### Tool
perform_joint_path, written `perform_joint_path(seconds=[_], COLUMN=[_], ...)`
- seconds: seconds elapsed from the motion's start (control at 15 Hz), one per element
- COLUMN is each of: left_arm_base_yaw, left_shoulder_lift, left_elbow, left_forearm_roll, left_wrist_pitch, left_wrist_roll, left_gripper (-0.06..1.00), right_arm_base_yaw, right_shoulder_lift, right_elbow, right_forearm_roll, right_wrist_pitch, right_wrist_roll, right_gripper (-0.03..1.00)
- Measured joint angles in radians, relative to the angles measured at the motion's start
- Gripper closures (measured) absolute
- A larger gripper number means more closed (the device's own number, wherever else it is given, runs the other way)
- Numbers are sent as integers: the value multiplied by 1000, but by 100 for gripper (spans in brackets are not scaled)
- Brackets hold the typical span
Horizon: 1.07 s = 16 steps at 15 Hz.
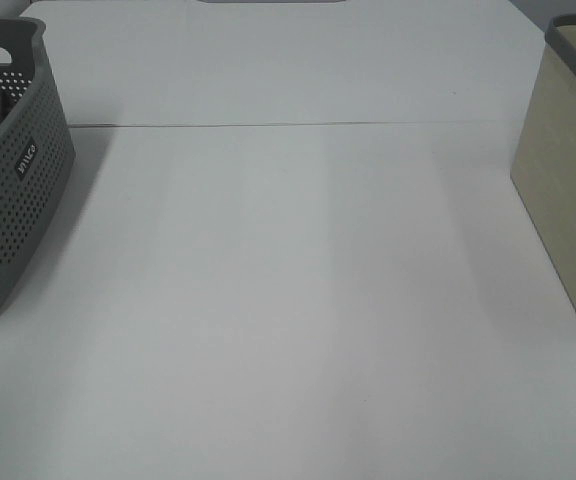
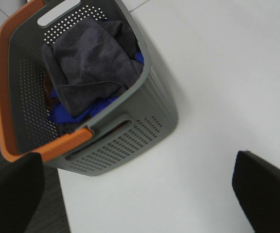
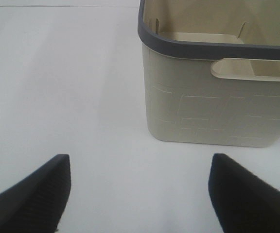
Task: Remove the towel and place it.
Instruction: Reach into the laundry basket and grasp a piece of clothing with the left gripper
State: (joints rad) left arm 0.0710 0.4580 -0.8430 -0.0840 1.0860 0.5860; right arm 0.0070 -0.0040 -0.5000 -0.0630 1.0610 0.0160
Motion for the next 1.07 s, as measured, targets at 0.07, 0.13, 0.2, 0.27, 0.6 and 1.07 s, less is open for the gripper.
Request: perform_joint_path(seconds=[0.07, 0.13, 0.2, 0.27, 0.6, 1.07], left_arm_base_yaw=[0, 0, 0, 0, 0, 0], left_shoulder_lift=[103, 296, 384, 474, 838, 1191], left_elbow=[-70, -206, -275, -343, -571, -580], left_forearm_roll=[13, 19, 21, 24, 259, 571], left_wrist_pitch=[-1, -6, -6, -6, -11, -151], left_wrist_roll=[70, 164, 189, 215, 350, 357], left_gripper=[-5, -5, -5, -5, -5, -5], right_arm_base_yaw=[0, 0, 0, 0, 0, 0], right_shoulder_lift=[0, 0, 0, 0, 0, 0], right_elbow=[0, 0, 0, 0, 0, 0], right_forearm_roll=[0, 0, 0, 0, 0, 0], right_wrist_pitch=[0, 0, 0, 0, 0, 0], right_wrist_roll=[0, 0, 0, 0, 0, 0], right_gripper=[20, 20, 20, 20, 20, 20])
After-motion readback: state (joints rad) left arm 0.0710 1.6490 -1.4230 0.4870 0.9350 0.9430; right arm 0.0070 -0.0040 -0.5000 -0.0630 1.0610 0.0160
